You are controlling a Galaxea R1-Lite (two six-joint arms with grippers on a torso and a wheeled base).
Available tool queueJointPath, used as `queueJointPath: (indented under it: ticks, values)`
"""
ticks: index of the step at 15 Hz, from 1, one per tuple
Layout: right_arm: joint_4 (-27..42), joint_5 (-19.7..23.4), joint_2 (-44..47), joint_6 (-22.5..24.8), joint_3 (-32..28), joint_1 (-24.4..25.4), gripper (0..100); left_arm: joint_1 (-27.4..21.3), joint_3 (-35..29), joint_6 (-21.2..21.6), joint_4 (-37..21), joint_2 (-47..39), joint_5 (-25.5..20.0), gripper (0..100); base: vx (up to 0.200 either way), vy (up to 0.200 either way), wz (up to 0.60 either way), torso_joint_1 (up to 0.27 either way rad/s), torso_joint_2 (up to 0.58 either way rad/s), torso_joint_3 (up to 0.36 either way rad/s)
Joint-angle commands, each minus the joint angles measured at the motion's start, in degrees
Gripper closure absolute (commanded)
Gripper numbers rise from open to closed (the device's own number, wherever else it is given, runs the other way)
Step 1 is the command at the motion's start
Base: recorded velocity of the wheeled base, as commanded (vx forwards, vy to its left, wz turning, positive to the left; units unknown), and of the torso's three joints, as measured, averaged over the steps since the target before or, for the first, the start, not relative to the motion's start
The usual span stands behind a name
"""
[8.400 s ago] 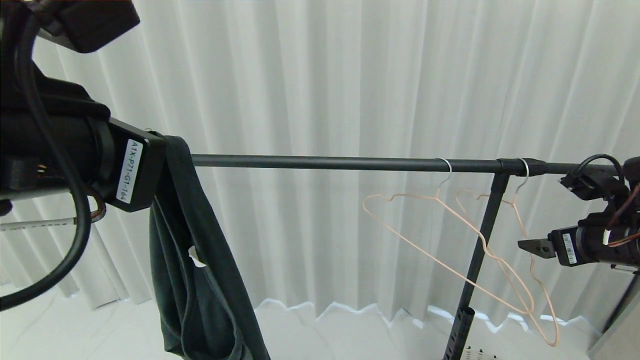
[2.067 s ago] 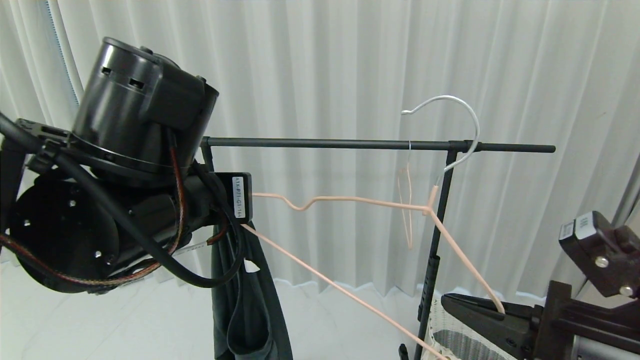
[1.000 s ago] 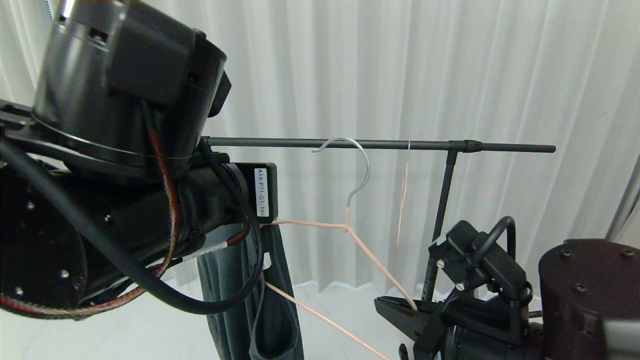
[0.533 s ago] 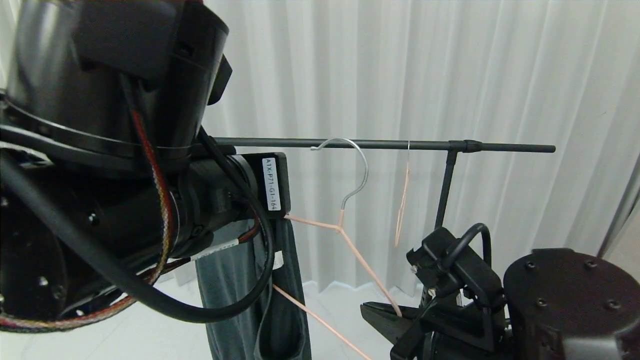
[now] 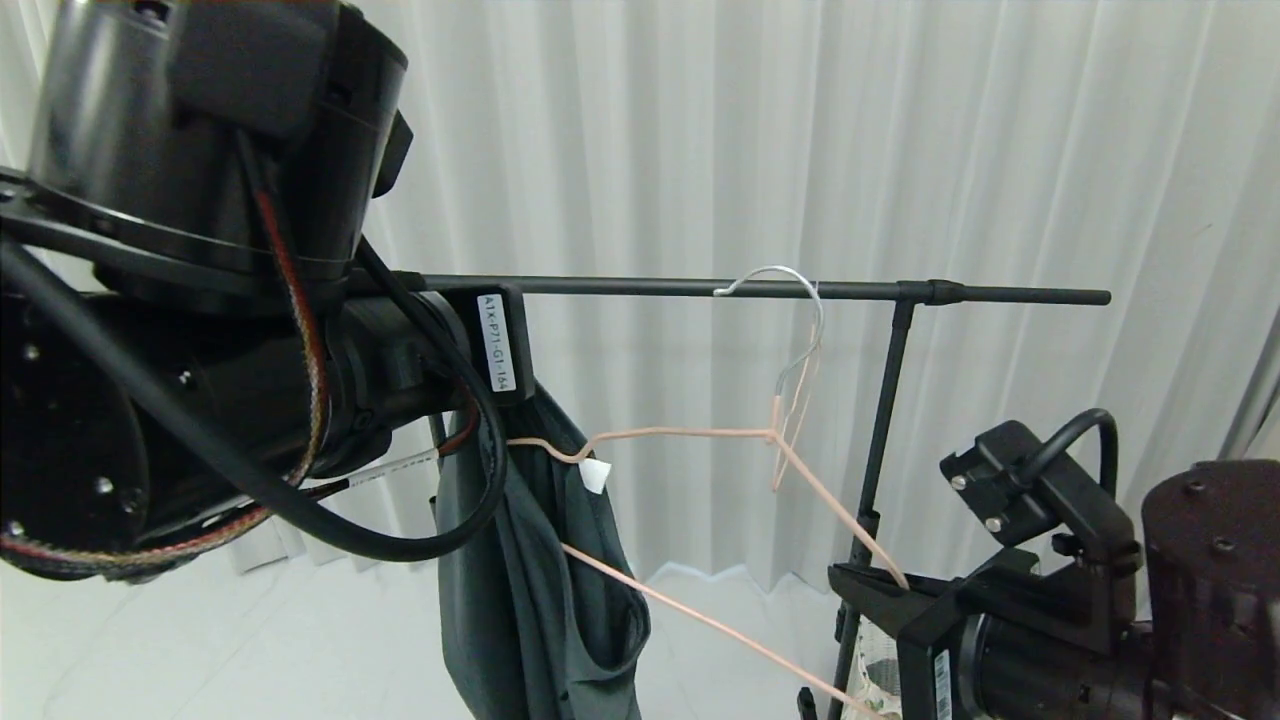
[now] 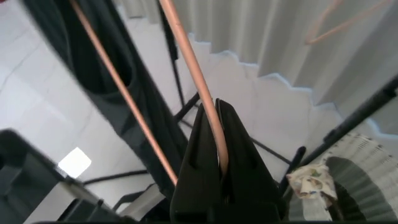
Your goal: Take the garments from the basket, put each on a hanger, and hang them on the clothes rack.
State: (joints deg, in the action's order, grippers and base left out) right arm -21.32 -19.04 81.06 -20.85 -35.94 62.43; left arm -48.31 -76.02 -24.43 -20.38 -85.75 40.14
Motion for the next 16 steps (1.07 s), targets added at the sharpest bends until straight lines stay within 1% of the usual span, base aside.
queueJointPath:
  ticks: [1,6,9,11,13,16]
  values:
    - [-0.04,-0.47,-2.57,0.02,-0.1,-2.05,100,0.06,0.08,0.0,-0.01,-0.12,0.02,100,0.0,0.0,0.0,0.0,0.0,0.0]
    - [-0.12,-2.05,-0.9,0.1,-1.33,-2.31,100,-0.82,-0.97,-0.27,0.08,-0.74,0.02,100,0.0,0.0,0.0,0.0,0.0,0.0]
    - [-0.12,-2.58,4.02,0.02,-6.16,-1.61,100,-4.34,-2.64,-1.76,0.17,-1.79,-0.07,100,0.0,0.0,0.0,0.0,0.0,0.0]
    - [-0.21,-2.4,6.22,-0.07,-8.62,1.56,100,-5.04,-4.84,-2.99,0.17,-3.37,-0.07,100,0.0,0.0,0.0,0.0,0.0,0.0]
    - [-0.21,-2.32,6.92,-0.42,-8.97,4.81,100,-5.21,-6.25,-2.82,0.17,-3.99,0.02,100,0.0,0.0,0.0,0.0,0.0,0.0]
    - [-0.3,-2.4,8.77,-2.45,-10.38,6.74,100,-7.59,-6.77,-2.99,0.17,-4.08,-0.07,100,0.0,0.0,0.0,0.0,0.0,0.0]
